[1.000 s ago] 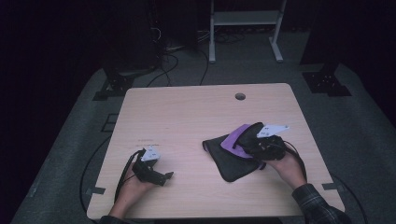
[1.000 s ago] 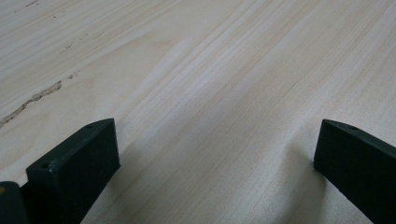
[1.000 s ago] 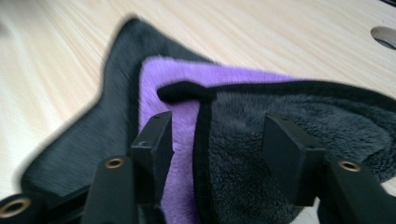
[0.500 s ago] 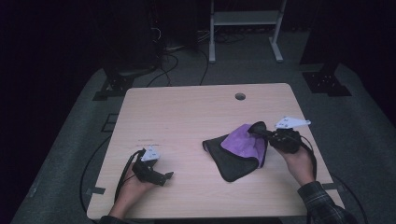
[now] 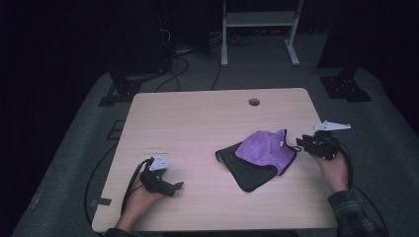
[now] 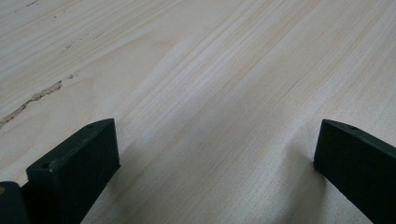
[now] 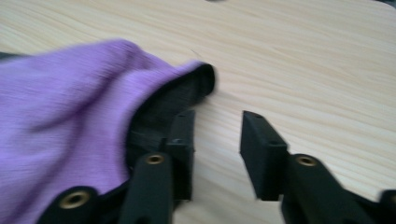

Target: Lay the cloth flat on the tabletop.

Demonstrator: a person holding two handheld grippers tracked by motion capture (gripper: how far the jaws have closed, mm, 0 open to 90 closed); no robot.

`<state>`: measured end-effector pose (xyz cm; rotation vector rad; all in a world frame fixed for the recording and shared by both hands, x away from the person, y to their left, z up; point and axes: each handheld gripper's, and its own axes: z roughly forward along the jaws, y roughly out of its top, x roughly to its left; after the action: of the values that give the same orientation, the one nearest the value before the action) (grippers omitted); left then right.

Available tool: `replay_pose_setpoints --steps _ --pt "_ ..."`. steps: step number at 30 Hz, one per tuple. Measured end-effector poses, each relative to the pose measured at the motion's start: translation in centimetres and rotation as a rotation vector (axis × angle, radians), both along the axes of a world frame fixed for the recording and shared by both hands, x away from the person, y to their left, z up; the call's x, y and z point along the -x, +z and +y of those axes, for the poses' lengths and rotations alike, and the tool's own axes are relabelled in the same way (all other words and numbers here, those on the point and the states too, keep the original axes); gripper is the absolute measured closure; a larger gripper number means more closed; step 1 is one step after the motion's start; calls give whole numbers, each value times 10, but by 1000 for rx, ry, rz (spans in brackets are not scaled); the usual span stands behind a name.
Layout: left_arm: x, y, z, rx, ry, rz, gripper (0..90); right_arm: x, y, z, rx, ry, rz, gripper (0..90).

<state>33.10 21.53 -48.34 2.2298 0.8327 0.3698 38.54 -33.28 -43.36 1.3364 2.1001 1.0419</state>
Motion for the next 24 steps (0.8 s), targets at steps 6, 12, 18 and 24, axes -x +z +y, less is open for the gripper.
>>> replay_pose_setpoints --steps 6,12,18,24 --pt "4 6 -7 15 -26 -31 55 18 7 18 -47 133 -11 498" --pt "3 22 -23 76 -81 -55 149 30 3 43 -33 244 8 453" --pt "-7 35 -56 124 -152 -55 287 27 -6 51 -4 264 49 397" --pt "-22 47 -94 147 -209 -75 317 24 -8 52 5 268 55 381"
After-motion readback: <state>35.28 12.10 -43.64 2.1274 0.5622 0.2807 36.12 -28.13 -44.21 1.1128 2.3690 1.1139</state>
